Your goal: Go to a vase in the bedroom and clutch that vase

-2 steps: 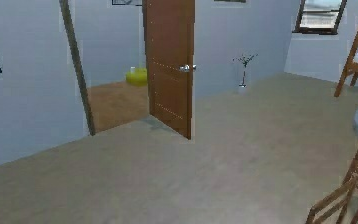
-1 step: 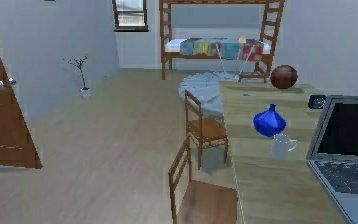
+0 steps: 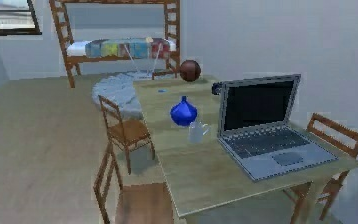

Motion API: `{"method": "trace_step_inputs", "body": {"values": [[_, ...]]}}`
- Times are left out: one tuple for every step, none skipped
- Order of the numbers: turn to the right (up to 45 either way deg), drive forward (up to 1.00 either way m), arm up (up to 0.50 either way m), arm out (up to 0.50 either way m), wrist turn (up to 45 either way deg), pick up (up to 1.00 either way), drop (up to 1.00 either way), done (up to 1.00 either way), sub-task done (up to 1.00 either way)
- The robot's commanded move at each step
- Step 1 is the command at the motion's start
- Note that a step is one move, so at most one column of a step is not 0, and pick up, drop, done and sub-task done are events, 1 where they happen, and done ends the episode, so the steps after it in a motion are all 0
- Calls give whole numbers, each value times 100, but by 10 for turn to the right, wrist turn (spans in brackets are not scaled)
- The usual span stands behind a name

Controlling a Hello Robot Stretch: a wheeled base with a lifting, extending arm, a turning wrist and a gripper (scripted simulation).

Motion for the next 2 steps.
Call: {"method": "trace_step_inputs", "body": {"values": [[0, 35, 0, 0, 0, 0, 0, 0, 0], [-450, 0, 0, 0, 0, 0, 0, 0, 0]]}}
